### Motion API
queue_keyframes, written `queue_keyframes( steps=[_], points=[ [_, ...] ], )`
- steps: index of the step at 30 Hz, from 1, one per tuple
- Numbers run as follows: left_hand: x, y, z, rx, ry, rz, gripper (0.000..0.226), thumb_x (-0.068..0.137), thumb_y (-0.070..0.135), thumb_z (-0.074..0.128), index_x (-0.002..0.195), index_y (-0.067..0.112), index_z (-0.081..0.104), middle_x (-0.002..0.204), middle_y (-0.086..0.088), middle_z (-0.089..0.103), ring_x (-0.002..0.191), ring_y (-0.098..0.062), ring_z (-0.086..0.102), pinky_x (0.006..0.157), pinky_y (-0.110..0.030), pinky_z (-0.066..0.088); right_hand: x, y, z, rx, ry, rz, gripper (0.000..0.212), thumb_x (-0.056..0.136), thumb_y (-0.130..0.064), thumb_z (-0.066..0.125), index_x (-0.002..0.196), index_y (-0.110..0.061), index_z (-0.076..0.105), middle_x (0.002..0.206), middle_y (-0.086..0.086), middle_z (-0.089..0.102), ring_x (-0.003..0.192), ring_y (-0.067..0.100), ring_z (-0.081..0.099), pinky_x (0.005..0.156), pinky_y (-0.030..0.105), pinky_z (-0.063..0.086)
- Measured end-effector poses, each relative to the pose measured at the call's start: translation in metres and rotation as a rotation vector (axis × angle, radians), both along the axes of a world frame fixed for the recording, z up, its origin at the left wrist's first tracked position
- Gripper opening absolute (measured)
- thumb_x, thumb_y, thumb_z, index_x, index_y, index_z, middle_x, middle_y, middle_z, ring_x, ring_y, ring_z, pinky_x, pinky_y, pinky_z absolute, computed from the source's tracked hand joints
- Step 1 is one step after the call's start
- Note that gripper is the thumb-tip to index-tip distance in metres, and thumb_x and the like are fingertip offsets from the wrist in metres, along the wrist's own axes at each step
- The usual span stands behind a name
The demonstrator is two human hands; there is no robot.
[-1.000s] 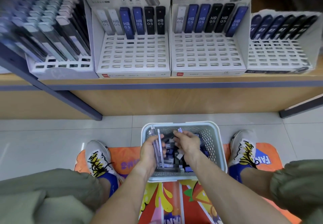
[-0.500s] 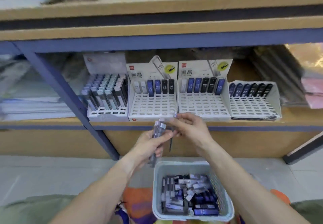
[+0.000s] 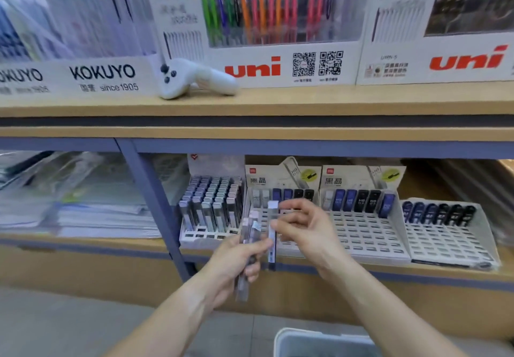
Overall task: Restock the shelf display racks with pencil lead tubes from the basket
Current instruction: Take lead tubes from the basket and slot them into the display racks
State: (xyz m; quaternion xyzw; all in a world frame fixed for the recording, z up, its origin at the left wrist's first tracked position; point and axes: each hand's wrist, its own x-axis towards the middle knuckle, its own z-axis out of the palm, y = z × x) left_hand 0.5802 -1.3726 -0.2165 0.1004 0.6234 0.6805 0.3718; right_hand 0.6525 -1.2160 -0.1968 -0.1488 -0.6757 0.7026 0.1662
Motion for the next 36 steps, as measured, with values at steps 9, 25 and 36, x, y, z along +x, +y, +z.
queue_keyframes(
  steps=[9, 25, 36],
  points=[
    [-0.016, 0.002, 0.0, -0.036, -0.131, 0.054, 0.018, 0.091, 0.02, 0.072, 0.099, 0.007, 0.063, 0.064, -0.001, 0.048, 0.044, -0.014, 0.038, 0.043, -0.026, 0.035, -0.021, -0.001, -0.024, 0.15, 0.06, -0.039, 0.047, 0.088, -0.006, 0.077, 0.121, -0.036, 0.064, 0.082, 0.004, 0.071, 0.085, 0.026, 0.07, 0.075, 0.033, 0.062],
    [-0.043, -0.066, -0.01, 0.077, -0.441, 0.59, 0.013, 0.1, 0.013, 0.053, 0.099, 0.004, 0.063, 0.063, -0.004, 0.053, 0.047, -0.018, 0.05, 0.046, -0.026, 0.046, -0.108, -0.07, -0.005, 0.53, 0.344, -0.002, 0.031, 0.092, -0.015, 0.074, 0.108, -0.032, 0.055, 0.086, -0.011, 0.069, 0.084, 0.005, 0.068, 0.073, 0.021, 0.055],
    [-0.05, -0.086, -0.008, 0.076, -0.483, 0.63, 0.028, 0.1, 0.014, 0.042, 0.093, -0.001, 0.065, 0.062, -0.007, 0.051, 0.048, -0.018, 0.044, 0.045, -0.025, 0.039, -0.134, -0.091, -0.027, 1.124, 0.43, 0.081, 0.026, 0.091, -0.01, 0.071, 0.112, -0.015, 0.057, 0.077, -0.006, 0.06, 0.084, 0.021, 0.051, 0.059, 0.043, 0.051]
  ],
)
